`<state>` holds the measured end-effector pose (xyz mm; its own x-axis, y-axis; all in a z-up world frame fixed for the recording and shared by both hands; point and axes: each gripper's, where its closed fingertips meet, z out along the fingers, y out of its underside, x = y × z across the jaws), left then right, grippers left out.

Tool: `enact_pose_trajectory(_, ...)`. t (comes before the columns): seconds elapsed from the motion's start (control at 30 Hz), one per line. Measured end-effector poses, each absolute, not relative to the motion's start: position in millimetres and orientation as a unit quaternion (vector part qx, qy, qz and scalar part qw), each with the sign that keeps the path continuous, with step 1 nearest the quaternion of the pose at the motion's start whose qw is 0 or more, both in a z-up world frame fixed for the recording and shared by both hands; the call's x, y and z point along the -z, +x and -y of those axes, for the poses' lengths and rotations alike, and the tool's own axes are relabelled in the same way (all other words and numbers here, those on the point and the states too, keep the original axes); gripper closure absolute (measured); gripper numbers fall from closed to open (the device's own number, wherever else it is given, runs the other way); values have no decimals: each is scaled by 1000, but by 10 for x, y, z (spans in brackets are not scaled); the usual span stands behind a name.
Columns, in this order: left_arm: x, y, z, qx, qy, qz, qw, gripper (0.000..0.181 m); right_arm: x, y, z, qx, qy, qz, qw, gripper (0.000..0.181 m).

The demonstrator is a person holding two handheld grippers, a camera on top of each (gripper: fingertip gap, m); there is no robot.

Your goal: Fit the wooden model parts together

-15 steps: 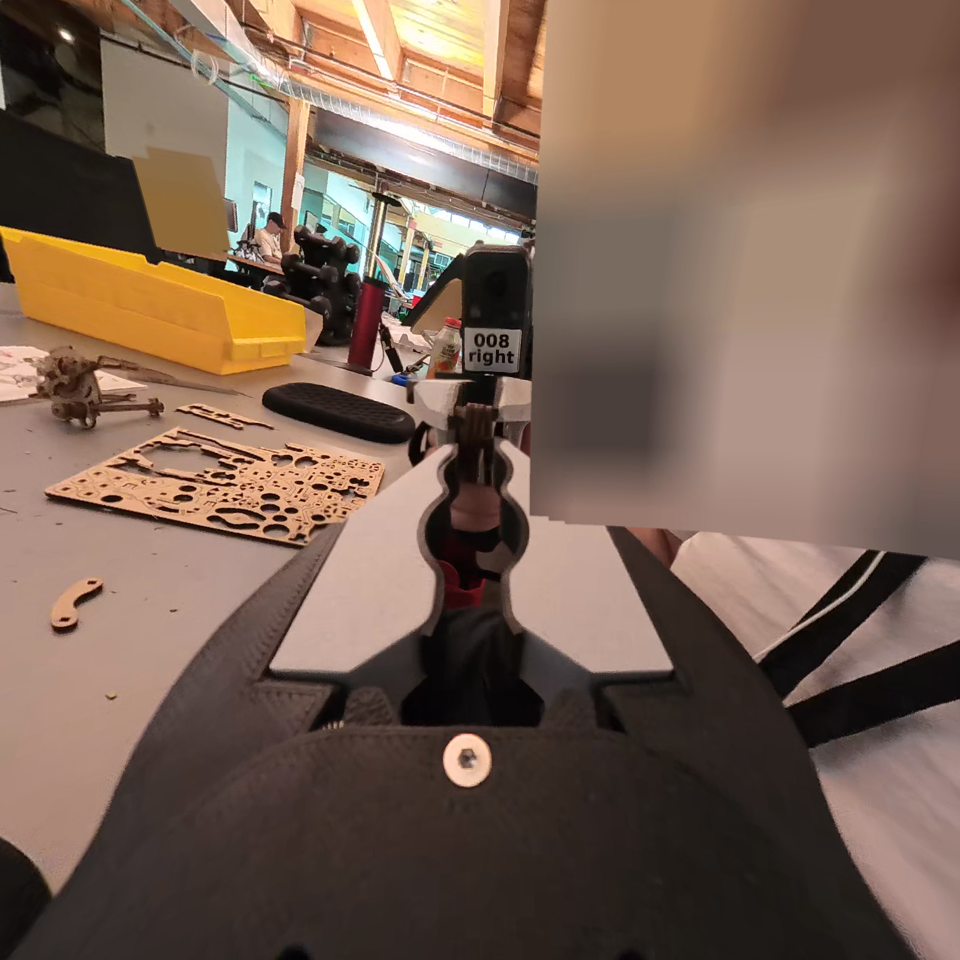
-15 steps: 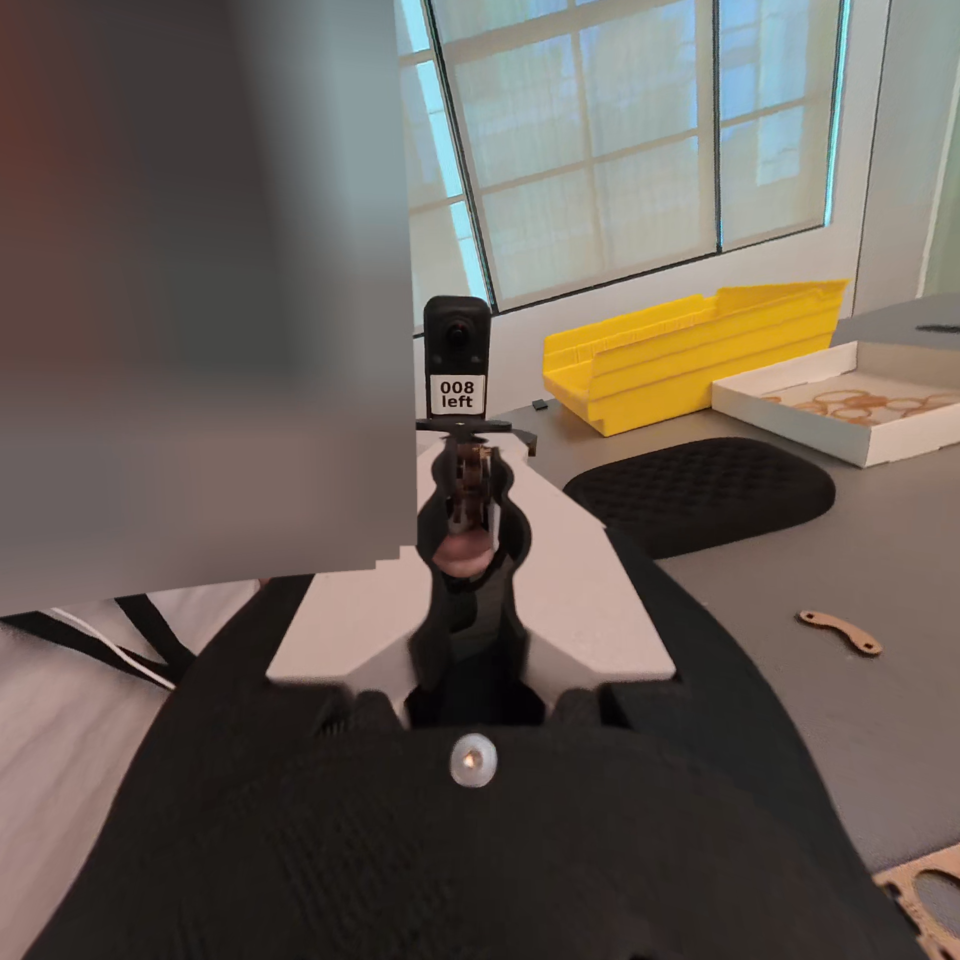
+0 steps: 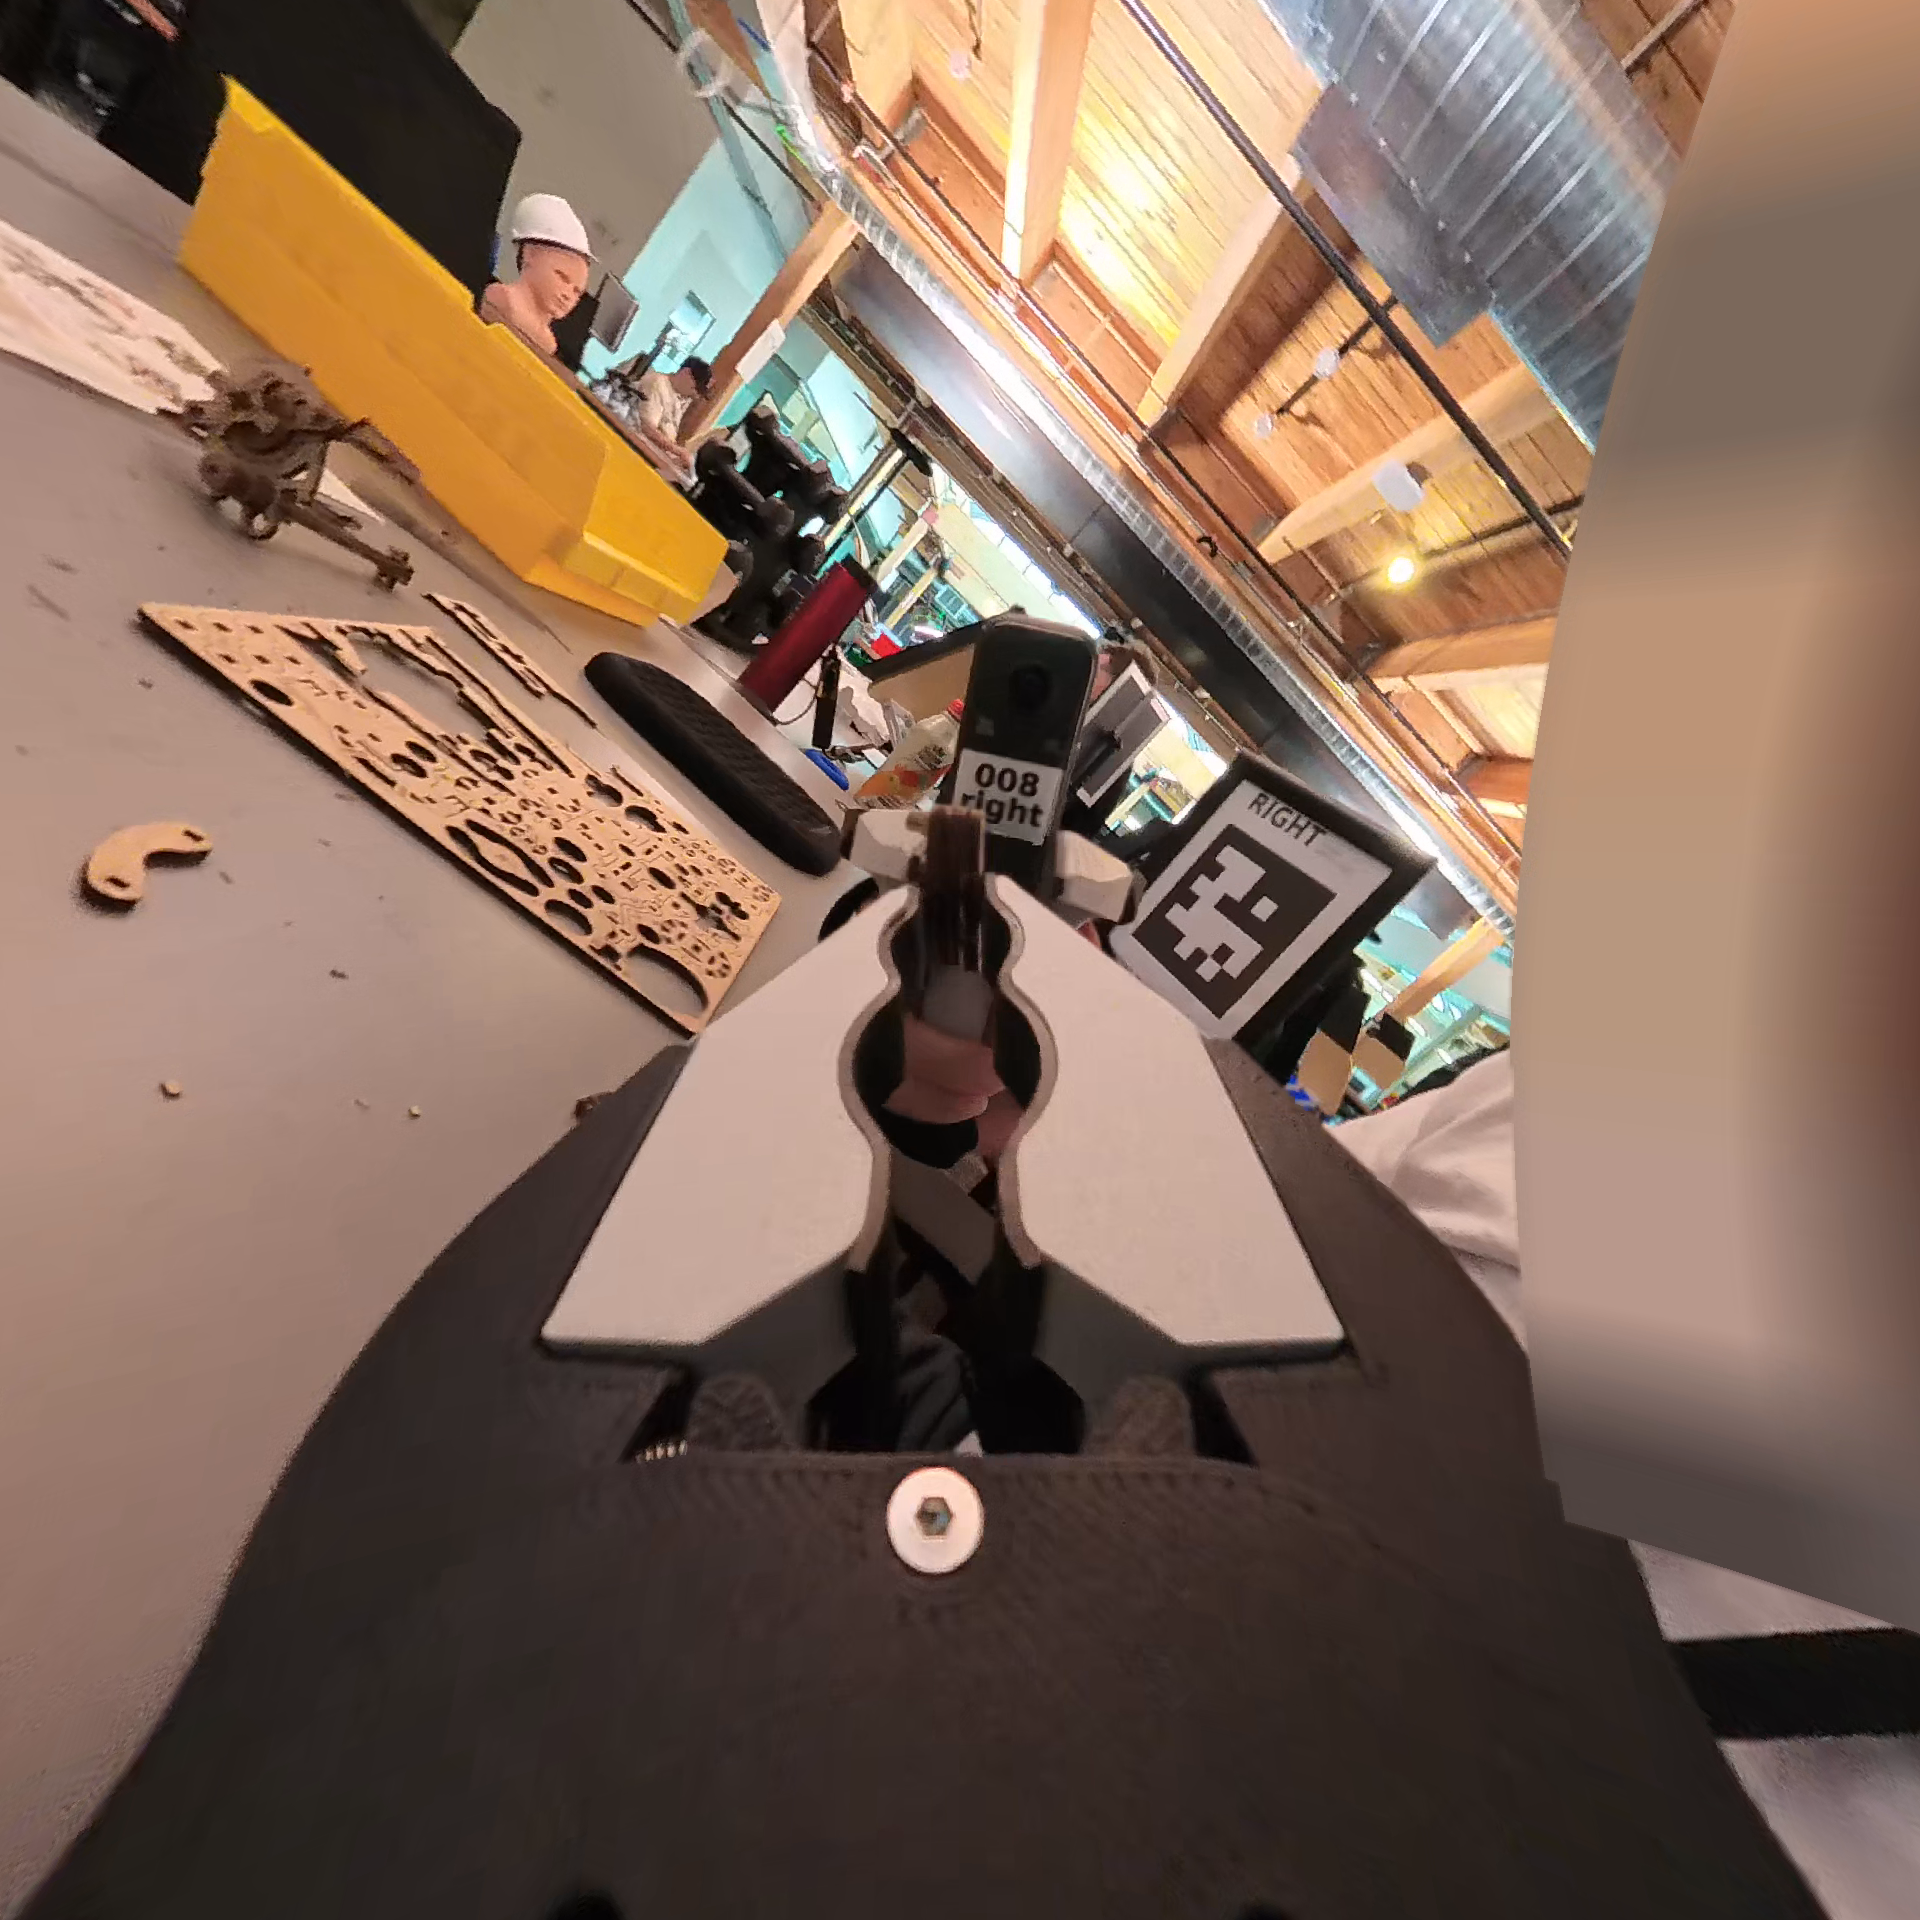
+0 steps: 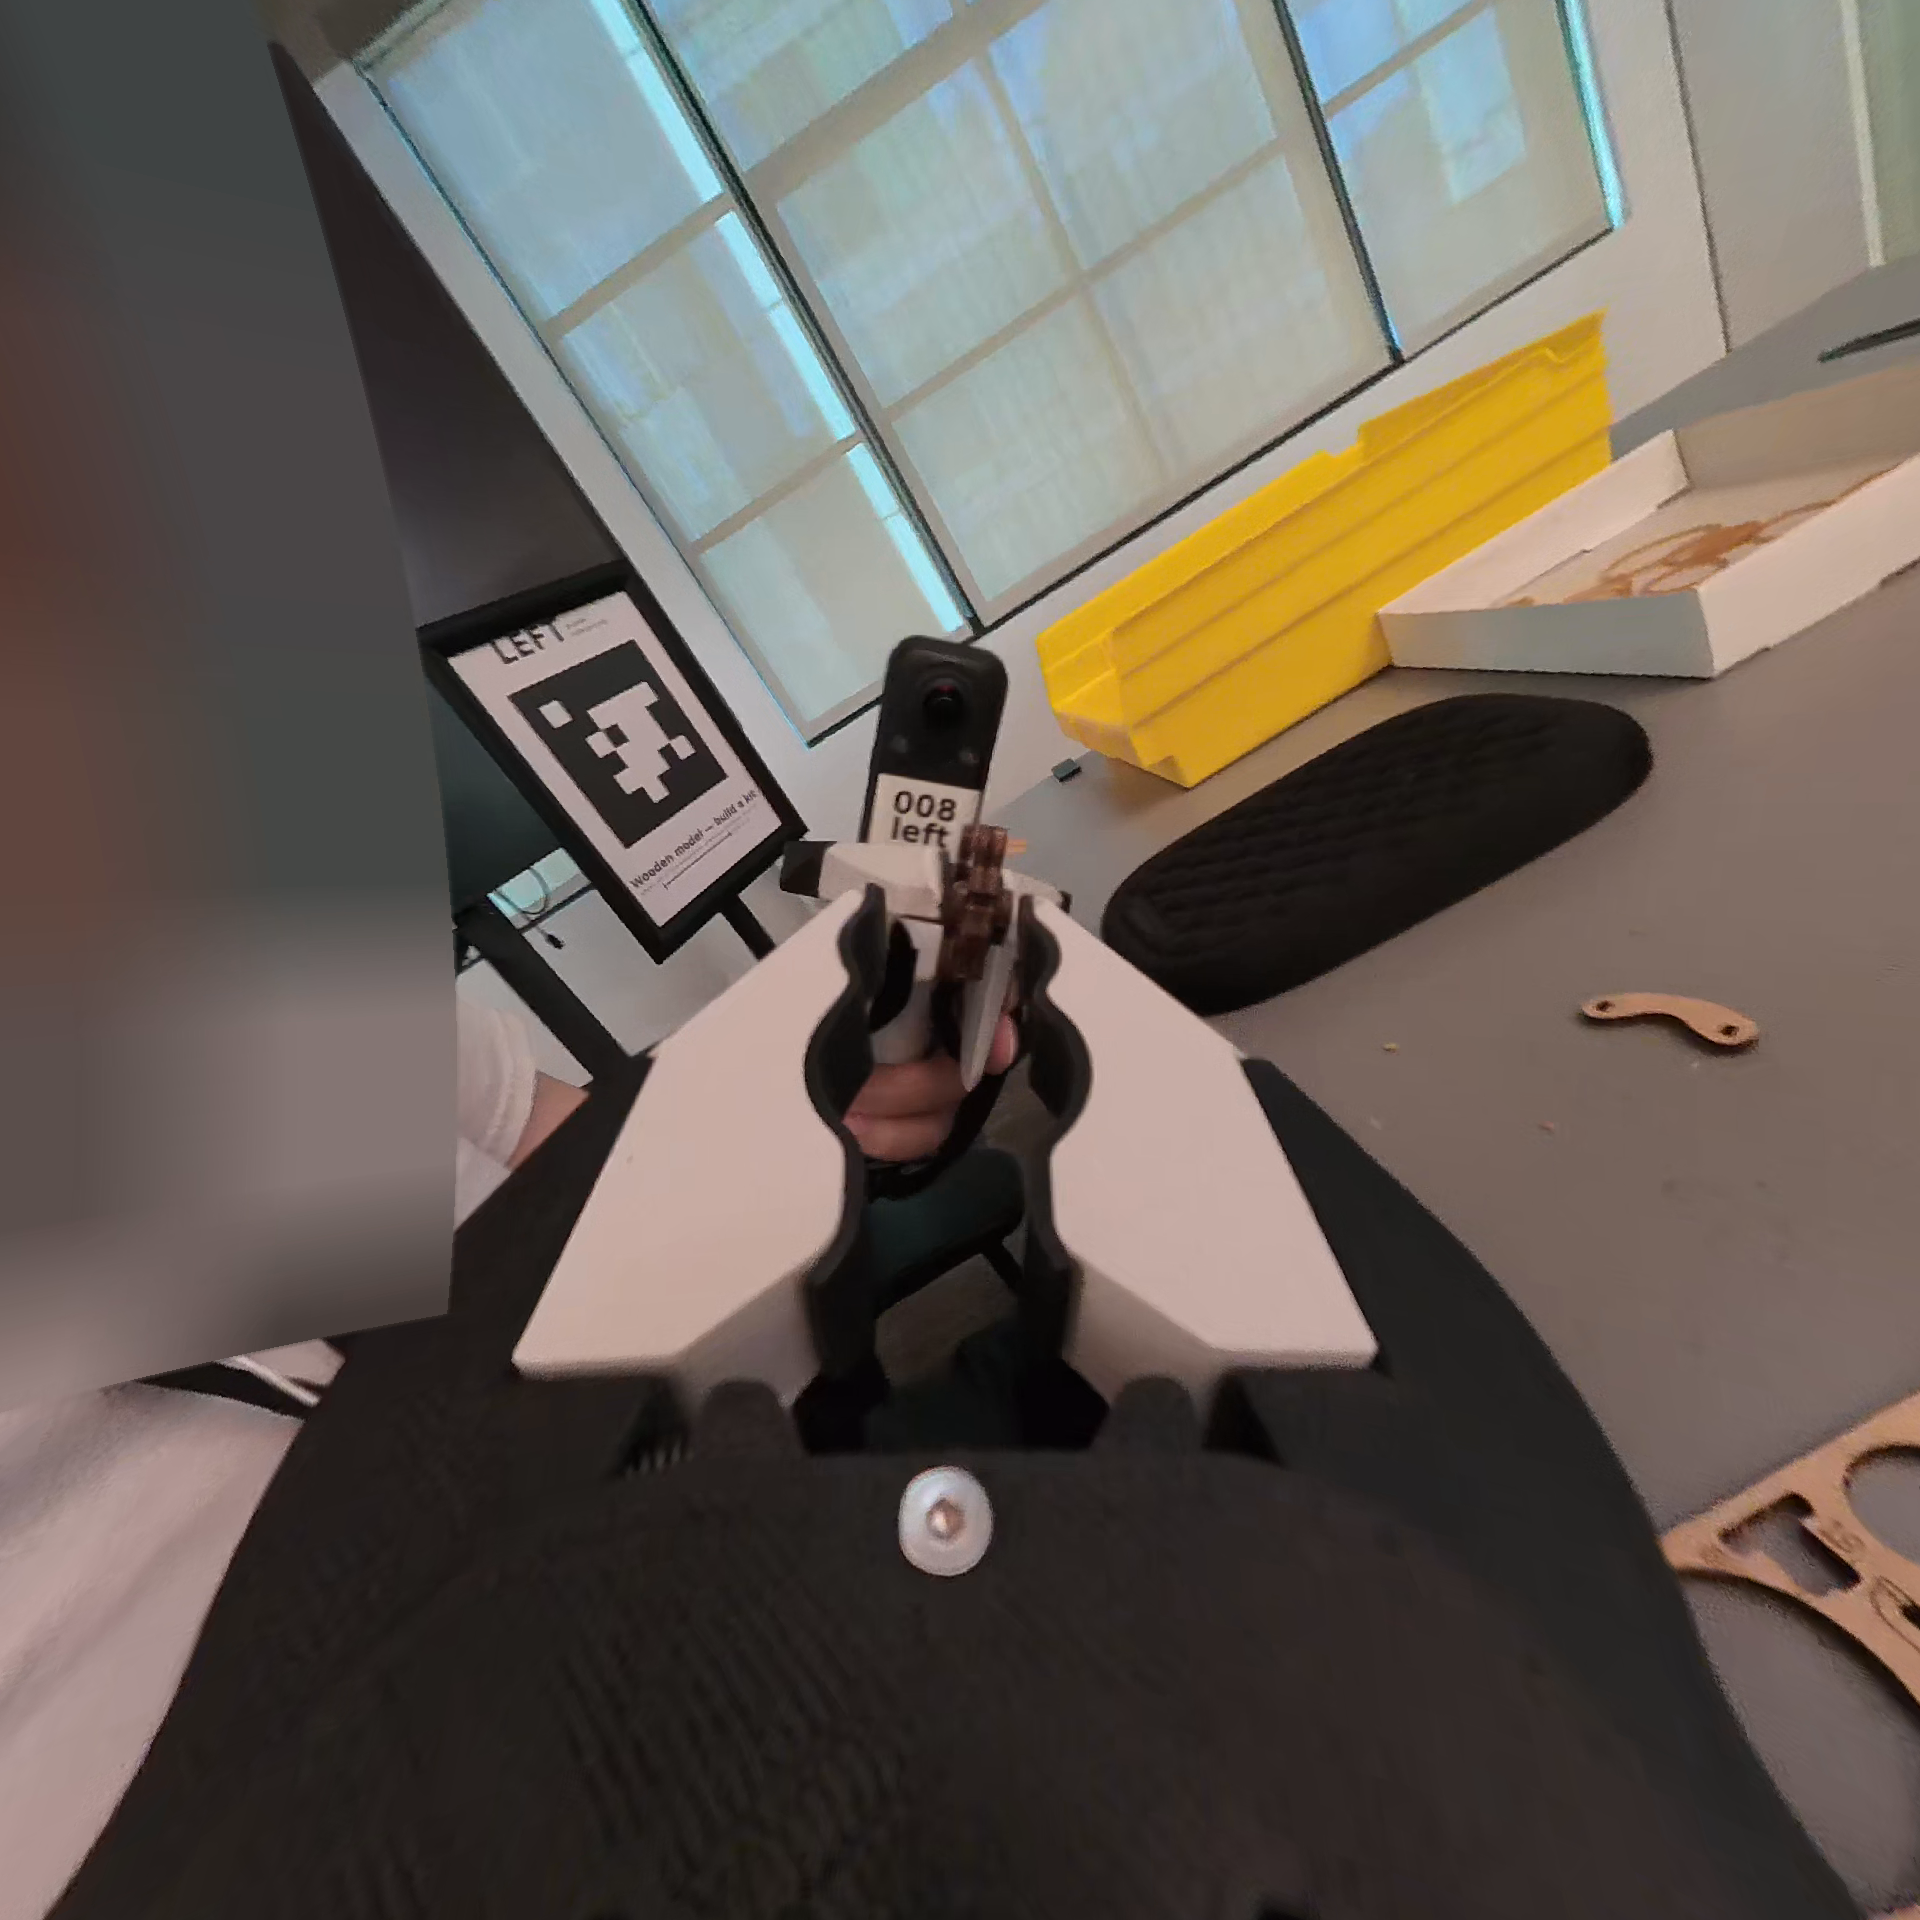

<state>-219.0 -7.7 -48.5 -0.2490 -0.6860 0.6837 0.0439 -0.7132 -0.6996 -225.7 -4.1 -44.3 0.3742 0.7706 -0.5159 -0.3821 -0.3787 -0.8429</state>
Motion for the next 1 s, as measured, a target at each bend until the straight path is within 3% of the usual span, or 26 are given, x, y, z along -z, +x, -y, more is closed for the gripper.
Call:
enact_pose_trajectory(0.03, 503, -2181, 74, 737, -564, -282, 243, 175, 463, -2231, 15, -534, -636, 145, 538, 160)
enact_pose_trajectory(0.17, 539, -2151, 107, 738, -572, -278, 225, 174, 484, -2210, 3, -564, -630, 128, 518, 171)
enact_pose_trajectory(0.9, 604, -2097, 77, 720, -599, -275, 216, 173, 617, -2132, -38, -665, -623, 61, 408, 174)
enact_pose_trajectory(1.0, 636, -2123, 34, 708, -603, -286, 232, 164, 673, -2110, -47, -673, -626, 49, 392, 173)
